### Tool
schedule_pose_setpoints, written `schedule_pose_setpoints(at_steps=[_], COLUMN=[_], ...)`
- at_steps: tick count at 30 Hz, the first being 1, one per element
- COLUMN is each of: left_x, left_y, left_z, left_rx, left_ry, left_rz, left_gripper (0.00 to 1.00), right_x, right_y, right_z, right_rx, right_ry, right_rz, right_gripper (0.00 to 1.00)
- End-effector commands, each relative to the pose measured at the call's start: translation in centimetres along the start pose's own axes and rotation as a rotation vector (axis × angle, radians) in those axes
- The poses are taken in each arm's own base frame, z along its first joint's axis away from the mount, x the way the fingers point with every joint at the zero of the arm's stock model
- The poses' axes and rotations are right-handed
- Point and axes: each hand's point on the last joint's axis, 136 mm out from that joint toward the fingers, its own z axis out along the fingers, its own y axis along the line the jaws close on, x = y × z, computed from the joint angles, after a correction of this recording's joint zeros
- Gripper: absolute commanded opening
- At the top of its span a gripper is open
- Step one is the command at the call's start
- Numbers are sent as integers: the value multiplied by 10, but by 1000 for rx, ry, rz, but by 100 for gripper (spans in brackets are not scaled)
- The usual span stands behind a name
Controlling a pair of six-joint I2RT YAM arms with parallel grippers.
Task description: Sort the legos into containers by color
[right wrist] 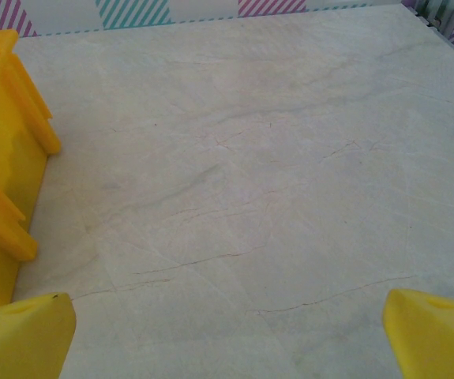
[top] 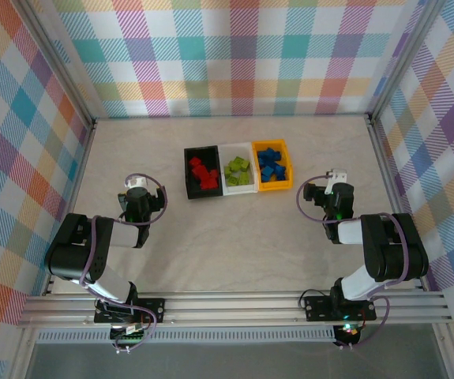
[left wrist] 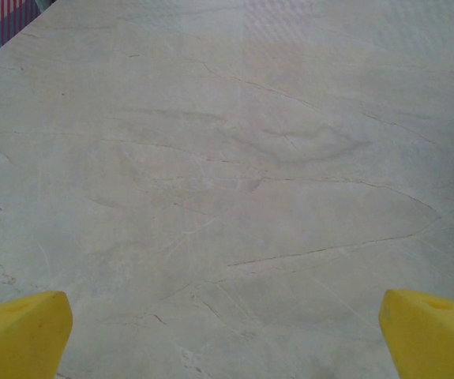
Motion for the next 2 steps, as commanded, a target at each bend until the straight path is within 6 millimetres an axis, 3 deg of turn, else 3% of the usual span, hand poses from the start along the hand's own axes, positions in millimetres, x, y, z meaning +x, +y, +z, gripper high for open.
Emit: schedule_pose_setpoints(at_steps=[1, 2], left_x=[-17, -18], left_y=[1, 1], left_z=[2, 2], left_rx=[4, 4], left_ry=[-52, -55], left_rz=[-13, -14], left_gripper=[100, 100], right_x=[-16, -15], right_y=[-2, -2], right_z=[-1, -1], right_rx=[5, 5], right_ry=[-57, -56], right_rz=[21, 20], right_gripper=[100, 100])
